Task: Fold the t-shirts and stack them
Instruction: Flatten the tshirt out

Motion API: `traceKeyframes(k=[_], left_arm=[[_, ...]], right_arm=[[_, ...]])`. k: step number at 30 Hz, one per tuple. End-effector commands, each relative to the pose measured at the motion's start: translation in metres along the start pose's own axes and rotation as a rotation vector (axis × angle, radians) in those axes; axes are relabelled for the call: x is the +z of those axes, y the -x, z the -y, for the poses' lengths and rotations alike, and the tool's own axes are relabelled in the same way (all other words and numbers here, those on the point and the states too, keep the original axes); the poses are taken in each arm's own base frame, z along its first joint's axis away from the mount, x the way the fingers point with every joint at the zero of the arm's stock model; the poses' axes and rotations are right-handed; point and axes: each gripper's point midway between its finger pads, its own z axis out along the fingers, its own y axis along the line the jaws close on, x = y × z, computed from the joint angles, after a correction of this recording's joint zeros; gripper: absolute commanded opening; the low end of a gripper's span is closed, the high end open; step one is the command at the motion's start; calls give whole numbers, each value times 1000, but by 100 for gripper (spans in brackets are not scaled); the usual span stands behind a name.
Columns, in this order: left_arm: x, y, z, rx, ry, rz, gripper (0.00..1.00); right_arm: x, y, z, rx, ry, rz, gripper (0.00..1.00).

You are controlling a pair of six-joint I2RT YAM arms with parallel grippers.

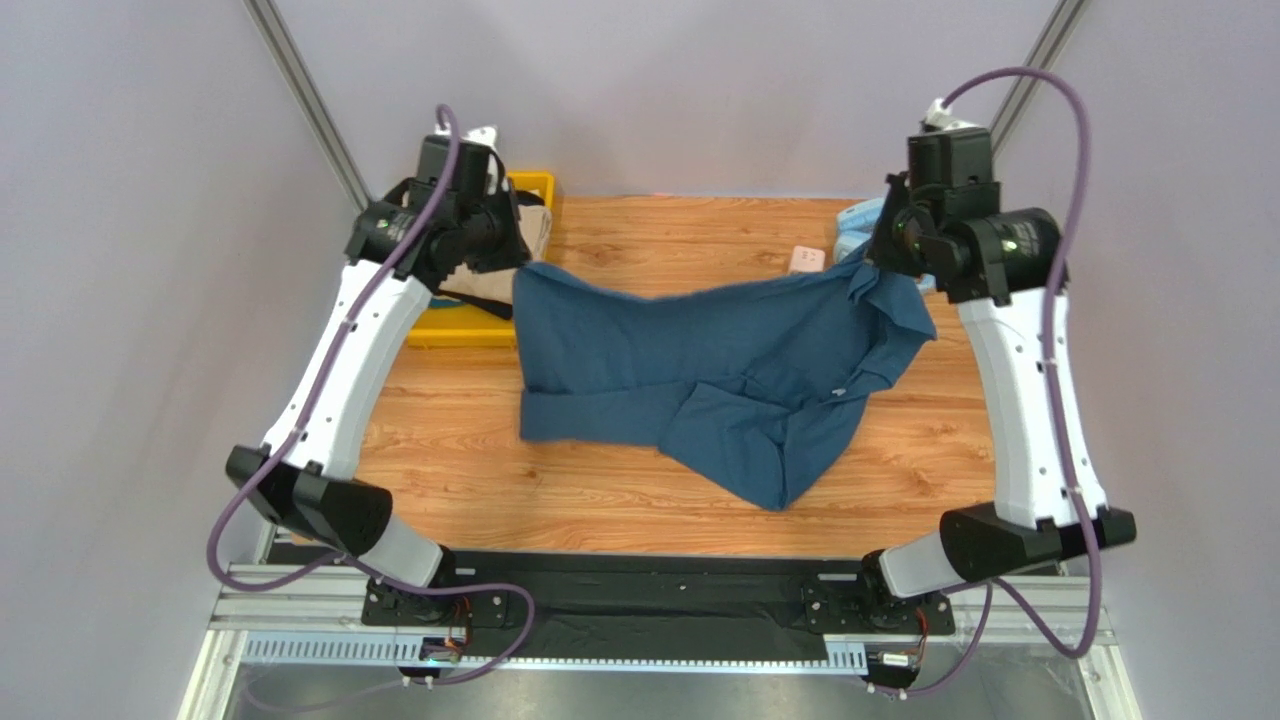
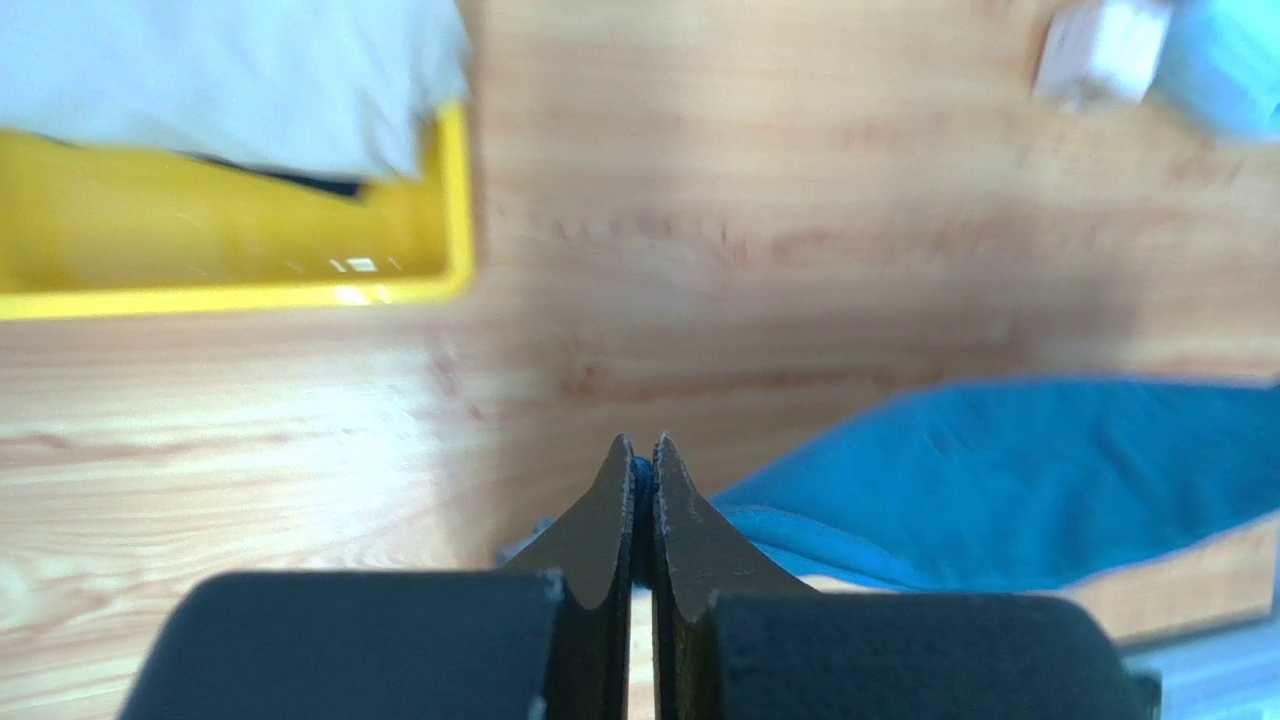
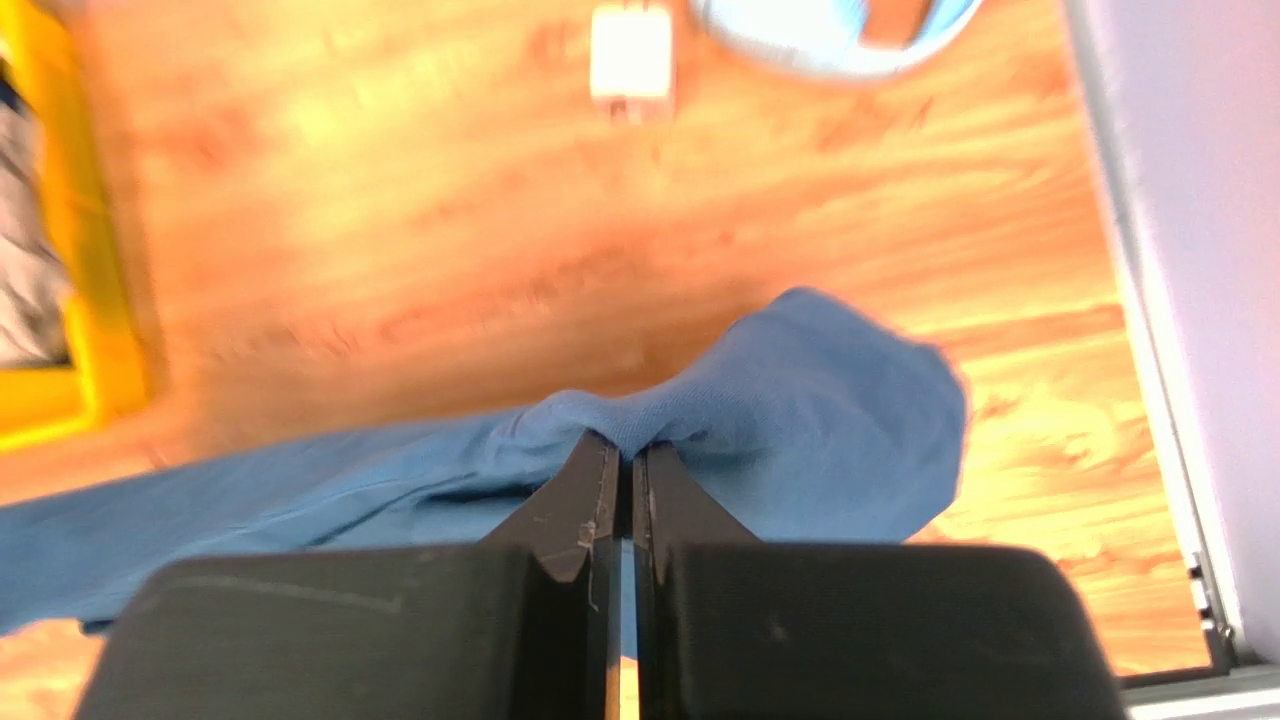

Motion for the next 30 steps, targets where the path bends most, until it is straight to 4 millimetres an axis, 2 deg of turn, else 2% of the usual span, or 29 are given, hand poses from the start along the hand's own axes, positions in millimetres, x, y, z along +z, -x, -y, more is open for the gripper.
traceKeyframes(k=[1,2,3,5,6,9,10,13,14,16,17,20,25,27,28,29,30], left_arm=[[-74,32,-27,-26,154,184,0],[-88,35,-29,-26,156,219,0],[-95,36,-34,-27,180,233,0],[-113,38,-37,-30,184,274,0],[-118,38,-39,-32,191,284,0],[-146,38,-43,-42,191,340,0],[-155,40,-42,-42,183,363,0],[-194,46,-44,-54,161,463,0],[-206,46,-46,-57,160,489,0],[-227,49,-44,-61,142,532,0],[-236,46,-46,-64,143,541,0],[-265,48,-48,-76,123,607,0],[-299,49,-50,-76,106,683,0],[-296,48,-48,-65,103,664,0],[-289,47,-48,-54,110,642,0],[-281,45,-47,-45,111,616,0],[-263,41,-48,-31,126,566,0]], right_arm=[[-72,48,19,74,-7,266,0],[-84,53,22,81,0,300,0],[-105,60,26,100,21,364,0],[-130,71,28,124,59,451,0],[-151,74,30,133,93,505,0],[-188,85,21,123,211,603,0],[-210,89,17,124,273,650,0],[-240,92,7,111,379,700,0],[-258,96,6,116,417,737,0],[-272,96,0,105,474,754,0],[-289,98,0,105,507,789,0],[-315,95,-7,81,601,834,0],[-325,84,-20,61,702,801,0],[-325,81,-28,64,744,772,0],[-323,80,-30,61,751,759,0],[-315,79,-33,56,747,735,0],[-290,79,-36,58,709,681,0]])
